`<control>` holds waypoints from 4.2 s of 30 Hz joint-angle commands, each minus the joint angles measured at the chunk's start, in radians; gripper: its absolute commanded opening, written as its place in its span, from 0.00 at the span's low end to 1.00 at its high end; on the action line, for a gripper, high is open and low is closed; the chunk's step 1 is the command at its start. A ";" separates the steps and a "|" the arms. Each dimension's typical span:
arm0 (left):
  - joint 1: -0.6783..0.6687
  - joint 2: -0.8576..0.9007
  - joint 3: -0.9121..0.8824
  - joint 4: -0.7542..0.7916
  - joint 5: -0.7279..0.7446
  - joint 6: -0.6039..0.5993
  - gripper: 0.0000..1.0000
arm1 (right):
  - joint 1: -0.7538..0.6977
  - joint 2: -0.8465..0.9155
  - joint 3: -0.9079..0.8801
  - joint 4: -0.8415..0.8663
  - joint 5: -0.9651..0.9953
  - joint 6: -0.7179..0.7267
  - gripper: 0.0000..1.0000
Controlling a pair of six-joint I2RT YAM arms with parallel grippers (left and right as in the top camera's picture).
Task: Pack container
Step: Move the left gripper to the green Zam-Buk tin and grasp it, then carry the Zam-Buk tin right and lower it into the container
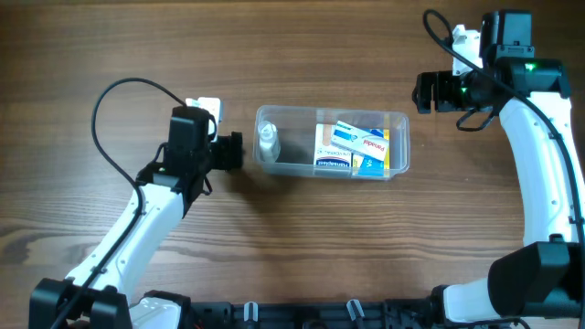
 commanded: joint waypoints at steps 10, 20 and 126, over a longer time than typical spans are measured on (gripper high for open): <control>0.041 0.119 0.000 -0.005 0.100 0.282 0.86 | 0.003 -0.012 0.003 0.003 0.006 0.015 1.00; 0.056 0.238 0.000 0.040 0.100 0.282 0.84 | 0.003 -0.012 0.003 0.003 0.007 0.015 1.00; -0.470 0.389 0.449 -0.175 -0.171 -0.408 0.41 | 0.003 -0.012 0.003 0.003 0.006 0.015 1.00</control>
